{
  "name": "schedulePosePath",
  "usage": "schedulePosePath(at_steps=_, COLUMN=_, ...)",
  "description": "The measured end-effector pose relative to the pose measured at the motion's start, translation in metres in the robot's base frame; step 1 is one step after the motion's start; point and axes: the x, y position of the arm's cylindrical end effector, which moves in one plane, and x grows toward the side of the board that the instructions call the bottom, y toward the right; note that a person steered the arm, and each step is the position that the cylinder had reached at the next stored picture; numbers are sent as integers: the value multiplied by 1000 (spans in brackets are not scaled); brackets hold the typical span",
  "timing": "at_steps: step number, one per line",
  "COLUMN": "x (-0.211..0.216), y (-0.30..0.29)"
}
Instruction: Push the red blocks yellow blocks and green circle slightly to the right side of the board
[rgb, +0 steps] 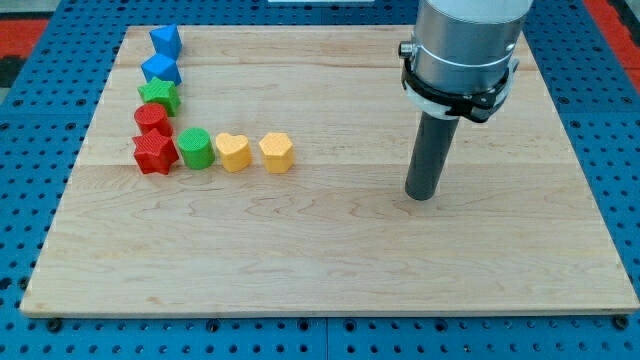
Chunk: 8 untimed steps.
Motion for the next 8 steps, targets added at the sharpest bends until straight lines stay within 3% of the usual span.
schedulePosePath(at_steps=2, x=1, y=-4)
schedulePosePath(at_steps=3, x=45, y=-36)
schedulePosePath(at_steps=5, x=32, y=-224)
schedulePosePath(at_steps=6, x=3, y=-334)
schedulePosePath(at_steps=7, x=-39, y=-351)
schedulePosePath(at_steps=8, x=-61, y=-279)
